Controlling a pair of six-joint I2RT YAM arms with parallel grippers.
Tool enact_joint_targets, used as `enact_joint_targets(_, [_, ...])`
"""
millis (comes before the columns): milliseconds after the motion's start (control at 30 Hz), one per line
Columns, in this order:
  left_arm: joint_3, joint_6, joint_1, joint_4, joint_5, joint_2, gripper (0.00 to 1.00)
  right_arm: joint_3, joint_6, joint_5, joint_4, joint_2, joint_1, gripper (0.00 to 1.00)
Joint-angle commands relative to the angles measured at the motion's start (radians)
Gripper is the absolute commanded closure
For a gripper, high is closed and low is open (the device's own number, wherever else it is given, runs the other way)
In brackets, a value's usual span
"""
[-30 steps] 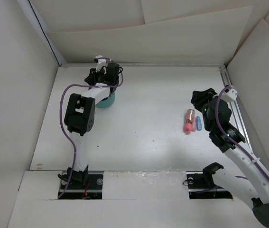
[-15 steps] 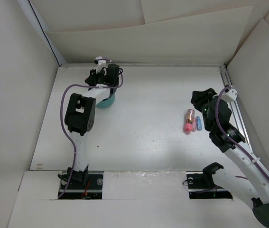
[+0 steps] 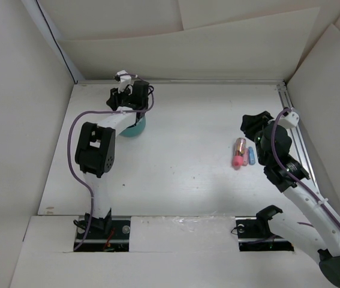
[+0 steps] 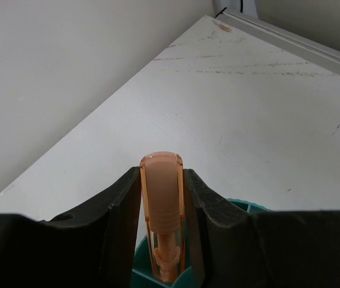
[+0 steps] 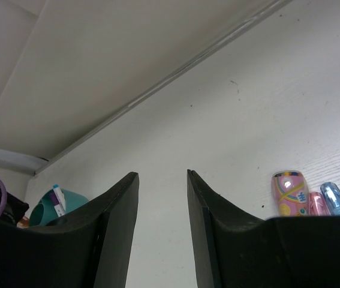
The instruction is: Sort the stationery into containers
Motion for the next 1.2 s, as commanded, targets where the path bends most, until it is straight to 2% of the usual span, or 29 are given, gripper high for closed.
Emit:
enact_joint_targets(0, [-0.011, -0.039, -0.032, -0.034, -0.002, -0.068, 0.71, 0.009, -0.013, -0.014, 0.055, -0.003, -0.005, 0.56])
enact_joint_targets(333, [0.023, 0.007, -0.032, -0.014, -0.036, -0.008, 0.73, 0.0, -0.022, -0.014, 0.055, -0.025, -0.005, 0.56])
enact_joint_targets(567, [0.021, 0.007, -0.032, -0.014, -0.036, -0.029, 0.62, 0.0, -0.022, -0.014, 0.055, -0.025, -0.005, 0.56])
enact_joint_targets(867, [0.011, 0.007, -0.041, -0.003, -0.014, -0.068, 0.6, 0.0, -0.022, -0.014, 0.055, -0.025, -0.005, 0.56])
enact_joint_targets(933, [0.026, -0.012, -0.05, -0.052, 0.013, -0.115, 0.63, 0.0, -0.022, -0.014, 0.055, -0.025, -0.005, 0.56])
enact_joint_targets(1033, [0.055, -0.083, -0.087, -0.12, 0.116, -0.202, 0.77, 0.0, -0.022, -0.005, 0.055, -0.025, -0.005, 0.56])
enact_joint_targets(1100, [0.055, -0.117, -0.118, -0.155, 0.238, -0.245, 0.85, 0.0, -0.022, 0.019, 0.055, -0.035, -0.005, 0.56])
enact_joint_targets(1133, [0.055, -0.132, -0.139, -0.164, 0.272, -0.276, 0.88, 0.0, -0.022, 0.031, 0.055, -0.035, -0.005, 0.61])
enact_joint_targets(1167, [0.055, -0.151, -0.194, -0.207, 0.3, -0.276, 0.9, 0.0, -0.011, 0.047, 0.046, -0.035, -0.005, 0.78])
